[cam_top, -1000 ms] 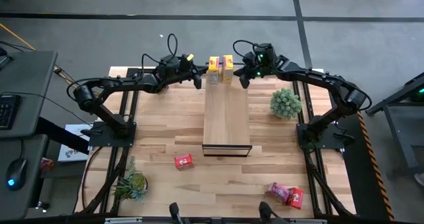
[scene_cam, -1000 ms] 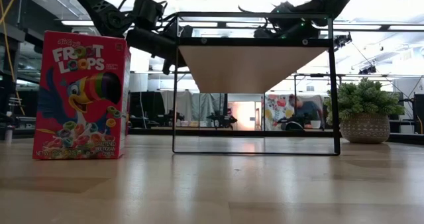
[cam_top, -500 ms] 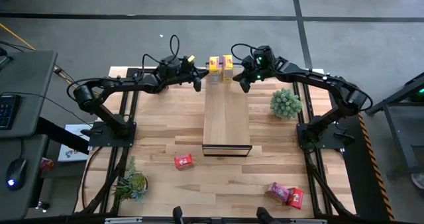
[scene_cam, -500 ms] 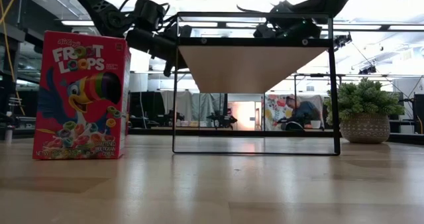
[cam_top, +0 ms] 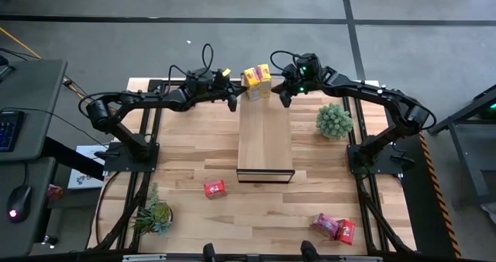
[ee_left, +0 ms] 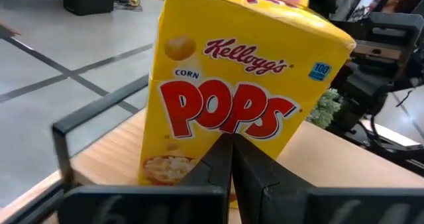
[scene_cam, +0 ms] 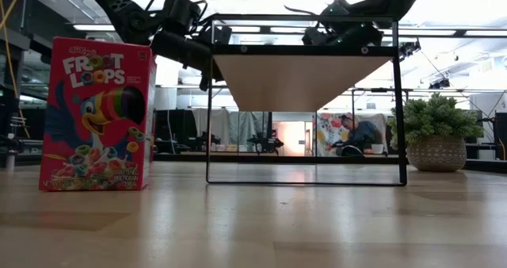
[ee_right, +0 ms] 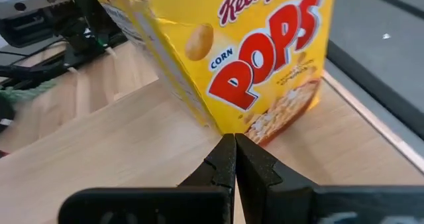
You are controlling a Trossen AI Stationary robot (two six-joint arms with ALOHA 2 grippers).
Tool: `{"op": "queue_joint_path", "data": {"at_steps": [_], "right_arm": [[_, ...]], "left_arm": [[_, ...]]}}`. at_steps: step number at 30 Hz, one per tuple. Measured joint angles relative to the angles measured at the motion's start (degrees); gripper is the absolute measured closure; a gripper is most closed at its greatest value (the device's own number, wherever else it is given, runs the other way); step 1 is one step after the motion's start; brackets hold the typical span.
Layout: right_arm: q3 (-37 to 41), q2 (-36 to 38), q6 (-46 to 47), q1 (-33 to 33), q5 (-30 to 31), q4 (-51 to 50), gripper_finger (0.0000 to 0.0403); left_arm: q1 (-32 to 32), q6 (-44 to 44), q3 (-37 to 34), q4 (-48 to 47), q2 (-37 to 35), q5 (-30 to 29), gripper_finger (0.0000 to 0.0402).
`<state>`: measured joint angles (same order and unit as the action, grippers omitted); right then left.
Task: Stack cereal on shelf
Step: Align the yellow cereal box with the other yellow cereal box on the shelf
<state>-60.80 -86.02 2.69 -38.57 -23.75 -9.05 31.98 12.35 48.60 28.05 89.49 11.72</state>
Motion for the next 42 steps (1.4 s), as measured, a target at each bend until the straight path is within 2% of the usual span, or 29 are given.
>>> {"op": "queue_joint_path", "data": {"at_steps": [14, 20, 26, 42], "right_arm": [[0.00, 0.00, 1.38, -0.07, 3.68, 4.98, 0.0403], [0.00, -0.01, 1.40, -0.04, 3.63, 4.65, 0.0403], [0.00, -0.02, 3.14, 0.27, 0.24, 4.58, 0.0403], [0.00, -0.02, 2.71, 3.05, 2.44, 4.60, 0.0403]], "left_arm": [[4.45, -0.32, 0.00, 2.40, 0.00, -0.17, 0.0401], [4.13, 1.08, 0.00, 1.93, 0.00, 6.60, 0.0401], [3.83, -0.43, 0.00, 1.86, 0.00, 5.67, 0.0401], [3.59, -0.09, 0.00, 1.90, 0.00, 3.67, 0.0401]]}}
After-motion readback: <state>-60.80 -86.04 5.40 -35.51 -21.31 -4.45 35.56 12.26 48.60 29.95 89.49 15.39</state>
